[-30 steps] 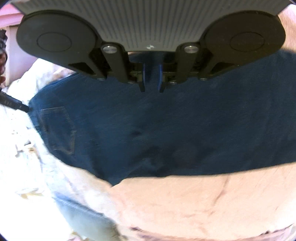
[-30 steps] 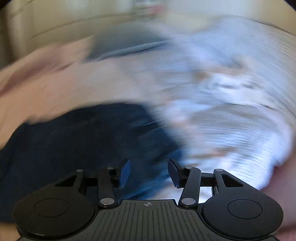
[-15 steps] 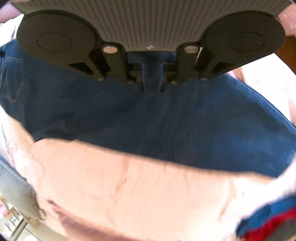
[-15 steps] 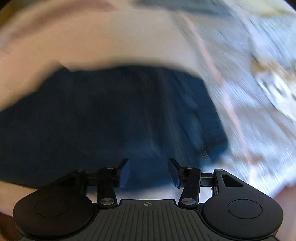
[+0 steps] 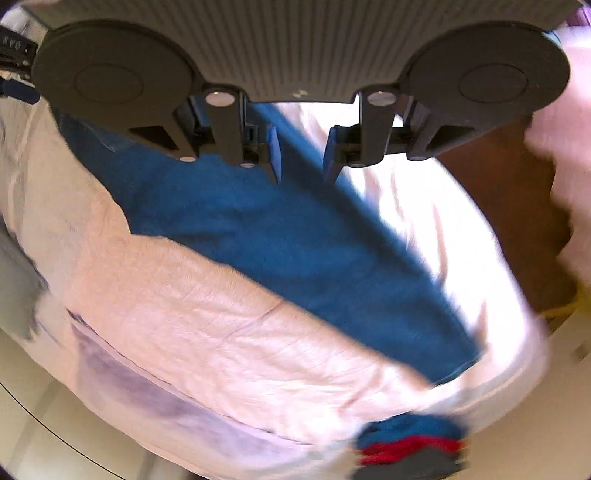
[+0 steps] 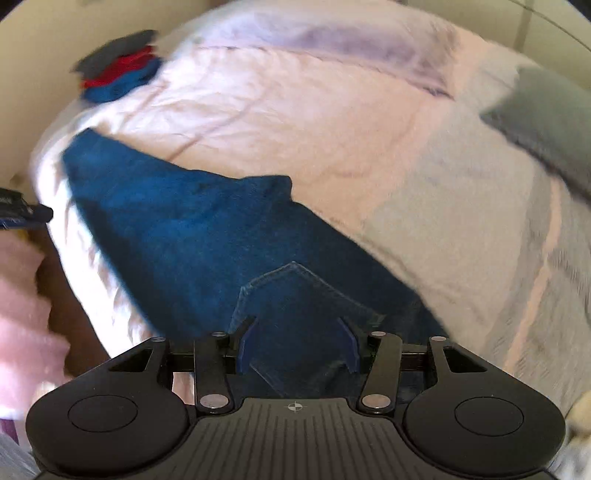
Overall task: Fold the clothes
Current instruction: 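Open both tools and pull them back from the flattened jeans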
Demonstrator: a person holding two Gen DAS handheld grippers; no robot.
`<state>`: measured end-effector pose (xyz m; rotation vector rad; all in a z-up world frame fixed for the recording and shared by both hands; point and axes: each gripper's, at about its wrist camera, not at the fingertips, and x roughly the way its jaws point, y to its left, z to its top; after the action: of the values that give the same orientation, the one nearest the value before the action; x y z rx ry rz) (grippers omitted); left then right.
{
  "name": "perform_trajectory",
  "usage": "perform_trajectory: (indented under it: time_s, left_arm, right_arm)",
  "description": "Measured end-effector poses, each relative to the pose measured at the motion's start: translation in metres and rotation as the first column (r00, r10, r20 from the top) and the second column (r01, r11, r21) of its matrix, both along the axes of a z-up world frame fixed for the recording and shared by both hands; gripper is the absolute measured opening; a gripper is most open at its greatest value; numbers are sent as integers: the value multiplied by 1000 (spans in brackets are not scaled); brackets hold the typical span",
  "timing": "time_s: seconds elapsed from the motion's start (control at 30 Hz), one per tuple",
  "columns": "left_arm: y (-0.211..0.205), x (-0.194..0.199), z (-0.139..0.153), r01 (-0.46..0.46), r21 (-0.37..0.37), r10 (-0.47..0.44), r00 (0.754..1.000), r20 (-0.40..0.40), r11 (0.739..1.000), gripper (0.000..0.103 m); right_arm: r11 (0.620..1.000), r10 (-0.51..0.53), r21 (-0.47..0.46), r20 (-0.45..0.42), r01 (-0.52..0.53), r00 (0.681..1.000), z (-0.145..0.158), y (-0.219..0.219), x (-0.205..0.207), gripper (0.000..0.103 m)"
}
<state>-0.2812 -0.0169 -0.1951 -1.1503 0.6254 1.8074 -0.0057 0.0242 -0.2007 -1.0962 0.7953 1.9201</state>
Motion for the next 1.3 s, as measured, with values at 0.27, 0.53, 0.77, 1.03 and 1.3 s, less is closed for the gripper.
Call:
perform_trajectory:
  time_s: [0.27,0.53,0.77,1.03,1.3]
  left_arm:
    - [-66,123,84,-44,102,54,994,-92,994,29]
    - [-103,177,126,-90,159,120,974,-192,983,36]
    - [-131,192,126,-131,142,159,965,-210,981,39]
    - [-161,206,113,-140,106,160,964,-211,984,41]
    - [-185,212,110,-126,98,145,964,-221,987,41]
  right_arm:
    - [991,123,63,-63,-119,990,49,-38,87,50]
    - [967,231,118,-29,-226,973,73,-69,113,75]
    - [957,270,103,17,-270,963,66,-95,120,76]
    - [953,294,60,37,-296,955,54,-120,124,77]
    - [958,282,43,61,-285,958,53,-129,123,77]
